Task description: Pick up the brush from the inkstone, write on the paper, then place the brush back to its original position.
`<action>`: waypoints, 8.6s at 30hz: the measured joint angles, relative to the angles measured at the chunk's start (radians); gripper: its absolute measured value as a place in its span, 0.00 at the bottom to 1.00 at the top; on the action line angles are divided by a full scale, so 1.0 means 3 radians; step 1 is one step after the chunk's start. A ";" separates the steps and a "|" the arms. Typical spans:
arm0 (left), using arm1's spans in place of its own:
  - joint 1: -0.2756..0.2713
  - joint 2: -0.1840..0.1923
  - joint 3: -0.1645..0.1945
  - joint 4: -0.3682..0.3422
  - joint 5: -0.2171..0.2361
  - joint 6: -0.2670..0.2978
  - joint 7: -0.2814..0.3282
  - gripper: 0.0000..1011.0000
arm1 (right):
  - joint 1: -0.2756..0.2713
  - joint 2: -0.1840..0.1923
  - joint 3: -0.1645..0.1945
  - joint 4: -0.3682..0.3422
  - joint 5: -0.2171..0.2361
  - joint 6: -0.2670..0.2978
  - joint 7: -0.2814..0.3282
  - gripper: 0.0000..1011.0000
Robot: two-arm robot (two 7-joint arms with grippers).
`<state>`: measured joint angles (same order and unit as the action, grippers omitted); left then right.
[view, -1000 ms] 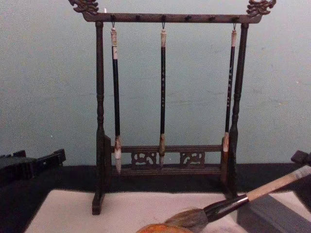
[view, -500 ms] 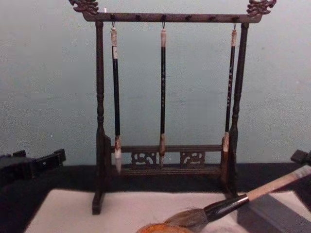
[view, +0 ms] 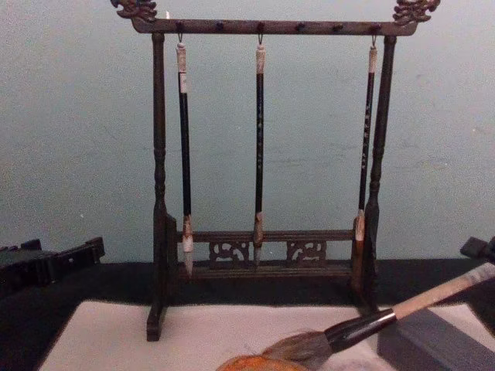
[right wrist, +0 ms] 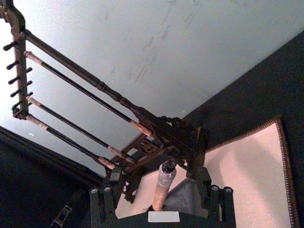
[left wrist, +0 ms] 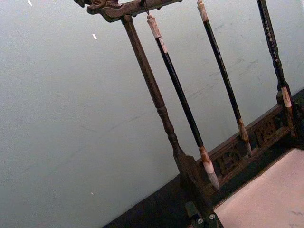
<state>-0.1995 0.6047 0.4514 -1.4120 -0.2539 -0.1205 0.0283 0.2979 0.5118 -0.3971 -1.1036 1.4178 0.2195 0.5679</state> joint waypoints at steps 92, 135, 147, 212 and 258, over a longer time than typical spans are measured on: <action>0.0000 0.0000 0.0000 0.0000 0.0000 0.0000 0.0000 0.99 | -0.0096 0.0110 0.0050 -0.0168 0.0197 -0.0121 0.0193 0.17; 0.0000 0.0000 0.0000 0.0000 0.0000 0.0000 0.0000 0.99 | -0.0689 0.0884 -0.0167 -0.2024 -0.0748 -0.0511 -0.0104 0.17; 0.0000 0.0000 0.0000 0.0000 0.0000 0.0000 0.0000 0.99 | -0.0691 0.0794 -0.0332 -0.2175 -0.0987 -0.0498 0.0023 0.17; 0.0000 0.0000 0.0000 0.0000 0.0000 0.0000 0.0000 0.99 | -0.0975 0.0798 0.0015 -0.2216 -0.0973 -0.0607 0.0071 0.17; 0.0000 0.0000 0.0000 0.0000 0.0000 0.0000 0.0000 0.99 | -0.1078 0.0856 -0.0032 -0.2040 -0.1025 -0.0594 -0.0008 0.17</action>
<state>-0.1995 0.6047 0.4514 -1.4119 -0.2539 -0.1205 0.0283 -0.0256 0.7685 -0.4068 -1.7155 1.1104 0.0413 0.5654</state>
